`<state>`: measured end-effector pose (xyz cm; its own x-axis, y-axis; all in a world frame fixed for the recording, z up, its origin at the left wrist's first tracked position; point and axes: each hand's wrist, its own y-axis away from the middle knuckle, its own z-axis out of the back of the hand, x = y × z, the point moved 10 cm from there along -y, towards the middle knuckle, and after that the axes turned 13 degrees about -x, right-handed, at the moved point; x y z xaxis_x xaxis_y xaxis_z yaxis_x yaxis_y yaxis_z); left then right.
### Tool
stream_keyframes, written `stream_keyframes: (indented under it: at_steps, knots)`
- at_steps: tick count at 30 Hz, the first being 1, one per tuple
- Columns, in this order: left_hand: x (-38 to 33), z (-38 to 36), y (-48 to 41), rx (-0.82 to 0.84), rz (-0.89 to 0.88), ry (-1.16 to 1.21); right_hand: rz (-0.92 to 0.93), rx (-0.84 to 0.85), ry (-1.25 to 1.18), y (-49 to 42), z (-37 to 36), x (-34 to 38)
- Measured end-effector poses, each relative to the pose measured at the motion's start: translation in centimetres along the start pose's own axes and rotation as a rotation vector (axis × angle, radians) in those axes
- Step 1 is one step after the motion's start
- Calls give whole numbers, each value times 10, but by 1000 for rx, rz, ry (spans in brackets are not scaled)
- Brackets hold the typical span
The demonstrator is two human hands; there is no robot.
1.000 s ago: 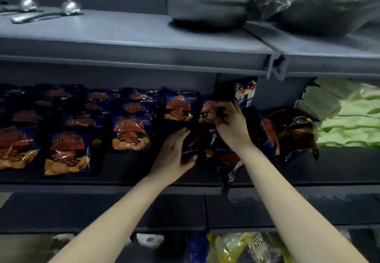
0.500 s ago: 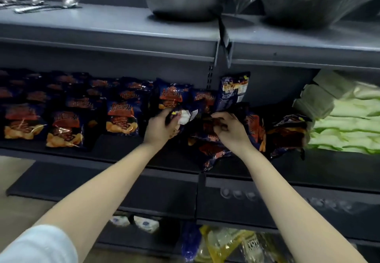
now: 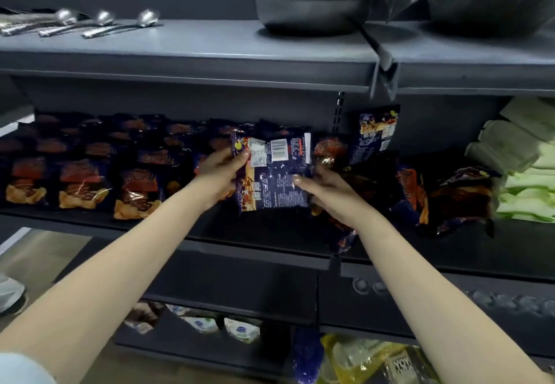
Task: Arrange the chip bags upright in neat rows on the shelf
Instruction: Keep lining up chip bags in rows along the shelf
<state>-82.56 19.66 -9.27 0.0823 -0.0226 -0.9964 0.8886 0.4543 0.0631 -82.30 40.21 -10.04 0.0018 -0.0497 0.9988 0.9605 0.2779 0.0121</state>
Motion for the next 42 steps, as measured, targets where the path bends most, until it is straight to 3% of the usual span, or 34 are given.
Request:
stream_keyframes:
  at_steps: [4, 9, 11, 13, 17, 19, 22, 27, 30, 33, 35, 37, 39, 42]
  knots:
    - [13, 7, -1, 69, 43, 63, 2, -59, -153, -13, -36, -8]
    - [26, 22, -14, 114, 80, 65, -11, -158, -131, -26, -46, -14]
    - [15, 34, -15, 75, -105, -98, -29, -224, -116, -31, -47, -16]
    - [-9, 46, -5, 15, -475, -365, -53, -327, -91, -34, -45, -21]
    - [-15, 31, 47, 182, -989, -702, -164, -409, -121, -38, -60, -37]
    - [1, 21, 62, 149, -1164, -934, -191, -418, -154, -40, -73, -38]
    - [11, 25, 63, -40, -1207, -1051, -189, -366, -199, -42, -97, -33]
    - [-5, 54, 50, -157, -1268, -867, -227, -217, -292, -44, -122, -24]
    - [-19, 77, 33, -186, -1161, -699, -160, -235, -285, -47, -113, -16]
    - [-24, 118, 3, -260, -813, -306, 21, -352, 44, -45, -93, -7]
    - [-18, 138, -13, -267, -612, -81, 113, -337, 271, -40, -94, -3]
    - [-6, 141, -28, -170, -435, 60, 141, -259, 342, -37, -104, -5]
    - [11, 133, -37, -27, -235, 195, 142, -168, 261, -35, -119, -5]
    - [33, 119, -38, 126, -120, 167, 97, -105, 138, -35, -136, -10]
